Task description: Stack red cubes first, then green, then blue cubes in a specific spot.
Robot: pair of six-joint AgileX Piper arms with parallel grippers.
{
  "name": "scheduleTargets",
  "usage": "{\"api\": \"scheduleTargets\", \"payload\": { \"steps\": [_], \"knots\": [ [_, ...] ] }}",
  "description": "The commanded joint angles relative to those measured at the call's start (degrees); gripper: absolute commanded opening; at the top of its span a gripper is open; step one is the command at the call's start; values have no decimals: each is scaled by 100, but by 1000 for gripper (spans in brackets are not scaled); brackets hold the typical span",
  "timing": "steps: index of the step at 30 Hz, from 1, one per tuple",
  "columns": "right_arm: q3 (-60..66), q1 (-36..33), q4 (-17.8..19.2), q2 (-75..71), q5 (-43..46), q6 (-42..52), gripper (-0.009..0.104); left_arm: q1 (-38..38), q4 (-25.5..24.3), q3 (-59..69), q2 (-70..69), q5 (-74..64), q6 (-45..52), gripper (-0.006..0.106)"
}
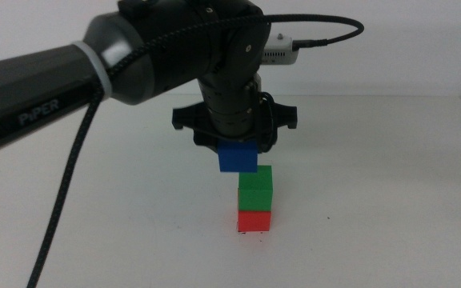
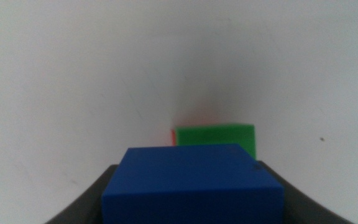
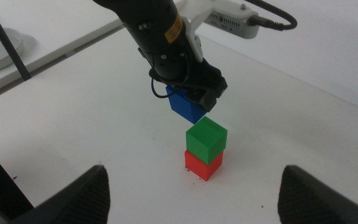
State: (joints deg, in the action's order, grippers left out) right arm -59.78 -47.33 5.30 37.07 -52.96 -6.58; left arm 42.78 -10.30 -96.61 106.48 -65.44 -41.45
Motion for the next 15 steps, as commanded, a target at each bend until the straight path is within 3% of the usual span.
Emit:
{"api": "scheduleTargets", "payload": {
  "steps": [1,15],
  "knots": [
    [7,37,35,-33,32,1,93,8,136,-62,35,35,-206,-2],
    [7,37,35,-33,32,1,93,8,423,-220,416,275,-193,-2]
  ]
}}
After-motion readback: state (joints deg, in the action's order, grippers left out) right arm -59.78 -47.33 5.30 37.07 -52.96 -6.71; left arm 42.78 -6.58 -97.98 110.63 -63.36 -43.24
